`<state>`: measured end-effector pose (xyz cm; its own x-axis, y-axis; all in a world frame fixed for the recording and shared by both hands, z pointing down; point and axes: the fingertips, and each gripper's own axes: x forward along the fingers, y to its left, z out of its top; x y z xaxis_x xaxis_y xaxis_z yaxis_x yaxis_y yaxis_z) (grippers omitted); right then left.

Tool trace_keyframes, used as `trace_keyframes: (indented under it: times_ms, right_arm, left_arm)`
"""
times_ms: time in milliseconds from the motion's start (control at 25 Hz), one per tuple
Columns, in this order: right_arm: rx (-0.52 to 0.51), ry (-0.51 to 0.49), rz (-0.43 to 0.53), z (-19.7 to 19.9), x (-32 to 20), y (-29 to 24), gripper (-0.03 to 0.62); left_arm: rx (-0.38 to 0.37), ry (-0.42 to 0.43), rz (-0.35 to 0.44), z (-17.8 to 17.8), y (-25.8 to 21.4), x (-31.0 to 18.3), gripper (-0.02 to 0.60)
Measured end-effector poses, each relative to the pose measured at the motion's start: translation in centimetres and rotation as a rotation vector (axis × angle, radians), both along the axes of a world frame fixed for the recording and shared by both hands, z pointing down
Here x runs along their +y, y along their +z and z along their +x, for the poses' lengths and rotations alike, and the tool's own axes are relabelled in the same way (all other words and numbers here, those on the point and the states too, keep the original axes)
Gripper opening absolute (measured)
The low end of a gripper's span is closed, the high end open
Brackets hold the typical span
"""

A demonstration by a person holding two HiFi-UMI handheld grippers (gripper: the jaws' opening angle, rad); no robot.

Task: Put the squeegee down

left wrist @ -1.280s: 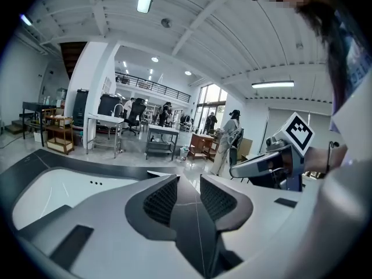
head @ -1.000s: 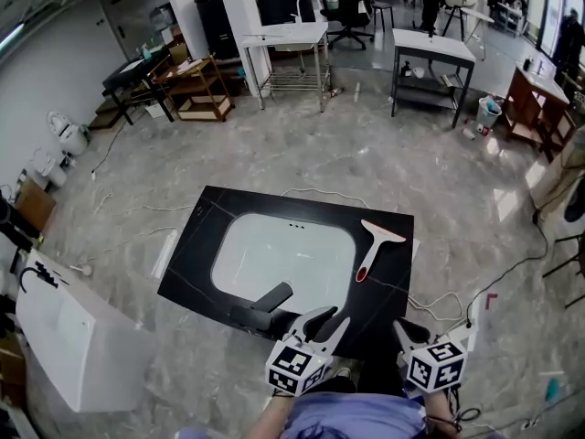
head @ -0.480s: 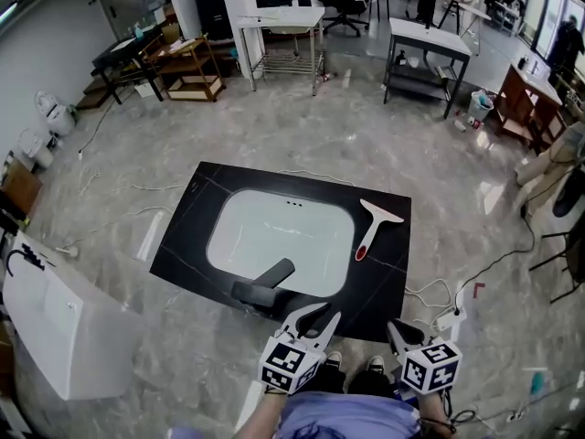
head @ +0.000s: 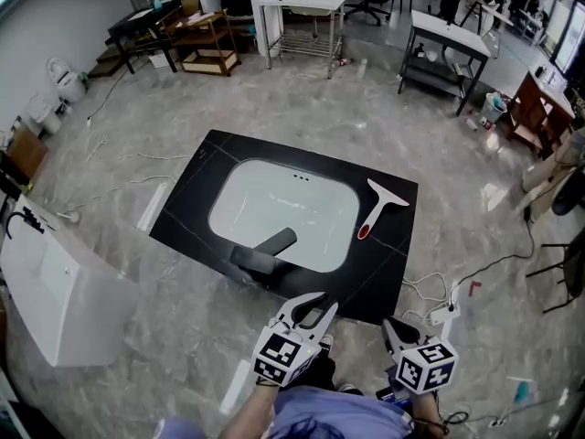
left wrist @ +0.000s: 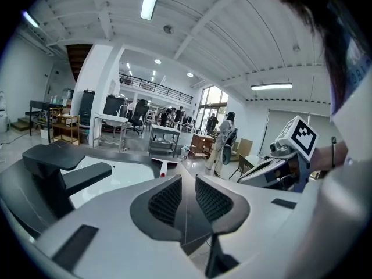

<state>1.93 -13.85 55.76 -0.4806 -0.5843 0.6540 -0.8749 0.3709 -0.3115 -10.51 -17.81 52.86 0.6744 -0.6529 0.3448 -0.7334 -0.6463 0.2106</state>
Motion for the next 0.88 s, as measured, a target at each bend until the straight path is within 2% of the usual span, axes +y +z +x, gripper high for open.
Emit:
trace_keyframes:
  times_ms: [520,880]
  right_arm:
    - [-0.041,0.006,0.069,6.6,7.8,-2.5,0.021]
    - [-0.086,-0.096,0.111,7.7,15.0,-2.9,0.021]
  left_arm:
    - [-0.038,-0.010,0.036,6.4,-2.8,9.3,0.080]
    - [-0.042,-0.077,0.040,8.5,-3.1,18.1,0.078]
